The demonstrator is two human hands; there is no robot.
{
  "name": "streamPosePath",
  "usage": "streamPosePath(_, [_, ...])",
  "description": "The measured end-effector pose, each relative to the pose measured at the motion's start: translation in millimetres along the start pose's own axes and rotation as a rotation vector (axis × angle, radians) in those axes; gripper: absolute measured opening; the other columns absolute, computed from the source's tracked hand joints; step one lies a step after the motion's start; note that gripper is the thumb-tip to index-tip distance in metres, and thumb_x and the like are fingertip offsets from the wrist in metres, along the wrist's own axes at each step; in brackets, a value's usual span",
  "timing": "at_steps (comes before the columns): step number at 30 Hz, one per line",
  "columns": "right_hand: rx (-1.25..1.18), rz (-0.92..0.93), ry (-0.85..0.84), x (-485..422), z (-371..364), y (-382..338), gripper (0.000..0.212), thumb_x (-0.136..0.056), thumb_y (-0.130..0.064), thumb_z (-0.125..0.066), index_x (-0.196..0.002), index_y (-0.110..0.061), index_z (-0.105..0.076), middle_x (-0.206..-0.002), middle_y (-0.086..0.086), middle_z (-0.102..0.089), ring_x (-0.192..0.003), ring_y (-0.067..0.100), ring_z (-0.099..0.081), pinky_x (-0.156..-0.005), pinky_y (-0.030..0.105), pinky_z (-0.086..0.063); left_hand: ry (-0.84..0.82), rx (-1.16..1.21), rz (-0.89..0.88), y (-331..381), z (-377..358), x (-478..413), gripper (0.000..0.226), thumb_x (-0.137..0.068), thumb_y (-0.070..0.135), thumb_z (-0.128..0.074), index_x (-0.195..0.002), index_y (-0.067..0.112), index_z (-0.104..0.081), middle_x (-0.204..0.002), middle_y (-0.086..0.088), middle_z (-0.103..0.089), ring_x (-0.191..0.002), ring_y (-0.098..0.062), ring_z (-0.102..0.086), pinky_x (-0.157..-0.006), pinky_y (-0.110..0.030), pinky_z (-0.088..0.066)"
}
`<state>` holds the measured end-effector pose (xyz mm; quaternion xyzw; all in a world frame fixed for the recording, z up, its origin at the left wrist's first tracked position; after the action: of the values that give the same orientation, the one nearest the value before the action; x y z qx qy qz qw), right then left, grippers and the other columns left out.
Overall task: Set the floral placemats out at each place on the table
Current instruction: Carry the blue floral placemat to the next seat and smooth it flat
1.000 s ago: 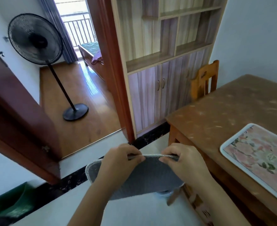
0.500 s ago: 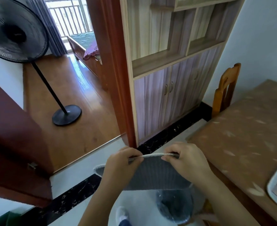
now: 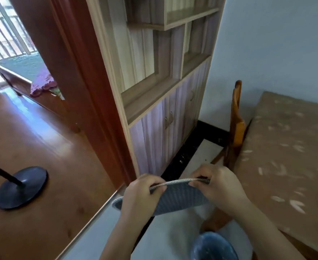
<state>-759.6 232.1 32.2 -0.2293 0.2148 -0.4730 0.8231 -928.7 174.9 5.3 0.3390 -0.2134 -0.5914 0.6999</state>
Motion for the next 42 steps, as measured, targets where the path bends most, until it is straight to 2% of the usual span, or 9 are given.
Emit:
streamPosePath(8, [-0.01,-0.148,0.157,-83,23,61,0.007,-0.076,-0.018,-0.071,-0.078,-0.025,-0.07,-0.078,-0.015,-0.064,-0.075,0.006,-0.058,-0.068,0.025,-0.046,-0.125,0.009,-0.126,14,-35,-129,0.006,-0.081,0.021,-0.066,-0.086,0.025,-0.068,-0.083,0.014,-0.061,-0.083,-0.006,-0.058,-0.075,-0.026,-0.044])
streamPosePath(12, [-0.053,-0.203,0.21,-129,40,91,0.005,-0.076,-0.02,-0.071,-0.079,-0.024,-0.07,-0.083,-0.008,-0.068,-0.076,0.012,-0.061,-0.069,0.034,-0.052,-0.194,-0.025,-0.183,33,-48,-201,0.005,-0.082,0.021,-0.065,-0.083,0.026,-0.067,-0.083,0.015,-0.06,-0.081,-0.003,-0.057,-0.068,-0.016,-0.04])
streamPosePath(14, [-0.046,-0.212,0.24,-150,55,104,0.006,-0.075,-0.019,-0.072,-0.078,-0.024,-0.07,-0.08,-0.01,-0.067,-0.074,0.011,-0.061,-0.067,0.029,-0.051,-0.236,0.013,-0.202,46,-56,-235,0.009,-0.081,0.018,-0.066,-0.08,0.026,-0.066,-0.083,0.012,-0.062,-0.081,-0.004,-0.058,-0.07,-0.017,-0.042])
streamPosePath(18, [-0.031,-0.211,0.34,-183,94,131,0.01,-0.07,-0.015,-0.076,-0.072,-0.023,-0.07,-0.067,-0.024,-0.057,-0.07,-0.002,-0.056,-0.062,0.003,-0.04,-0.229,0.057,-0.309,83,-71,-293,0.015,-0.075,0.009,-0.071,-0.072,0.023,-0.067,-0.071,0.014,-0.06,-0.075,-0.007,-0.059,-0.071,-0.023,-0.044])
streamPosePath(21, [-0.045,-0.236,0.419,-199,118,148,0.012,-0.067,-0.014,-0.078,-0.07,-0.023,-0.071,-0.066,-0.026,-0.055,-0.077,-0.005,-0.056,-0.063,-0.001,-0.038,-0.177,0.06,-0.393,109,-78,-324,0.013,-0.071,0.005,-0.073,-0.071,0.016,-0.069,-0.068,0.016,-0.059,-0.071,-0.008,-0.059,-0.068,-0.02,-0.043])
streamPosePath(27, [-0.032,-0.238,0.544,-237,160,168,0.012,-0.067,-0.017,-0.077,-0.073,-0.025,-0.072,-0.07,-0.02,-0.063,-0.068,0.002,-0.061,-0.063,0.019,-0.052,-0.116,0.055,-0.631,161,-79,-387,0.013,-0.068,0.002,-0.075,-0.07,0.014,-0.07,-0.07,0.008,-0.063,-0.072,-0.005,-0.056,-0.065,-0.021,-0.042])
streamPosePath(34, [0.037,-0.316,0.637,-290,200,206,0.01,-0.069,-0.017,-0.077,-0.077,-0.021,-0.073,-0.075,-0.003,-0.071,-0.067,0.012,-0.063,-0.059,0.042,-0.054,-0.292,0.084,-0.771,209,-117,-485,0.009,-0.071,0.008,-0.074,-0.071,0.016,-0.07,-0.072,0.004,-0.064,-0.07,-0.015,-0.06,-0.065,-0.035,-0.049])
streamPosePath(38, [0.028,-0.423,0.696,-319,218,240,0.009,-0.069,-0.02,-0.076,-0.076,-0.023,-0.072,-0.074,-0.002,-0.07,-0.069,0.016,-0.062,-0.063,0.045,-0.053,-0.343,0.114,-0.853,238,-147,-539,0.011,-0.069,0.009,-0.076,-0.069,0.018,-0.07,-0.07,0.004,-0.064,-0.068,-0.011,-0.058,-0.064,-0.033,-0.047])
streamPosePath(42, [0.064,-0.525,0.788,-327,233,269,0.011,-0.069,-0.018,-0.077,-0.071,-0.027,-0.071,-0.069,-0.013,-0.067,-0.067,0.006,-0.061,-0.062,0.036,-0.053,-0.436,0.145,-0.933,265,-188,-576,0.016,-0.067,0.008,-0.077,-0.066,0.022,-0.069,-0.068,0.008,-0.064,-0.07,-0.006,-0.055,-0.066,-0.028,-0.042])
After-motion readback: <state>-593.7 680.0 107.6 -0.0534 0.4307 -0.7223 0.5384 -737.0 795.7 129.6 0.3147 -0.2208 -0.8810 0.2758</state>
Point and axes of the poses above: each hand's wrist, its own x-axis away from the middle knuckle, its own z-axis out of the back of the hand, y = z × x, the point moved 8 cm from there along -x, towards the middle knuckle
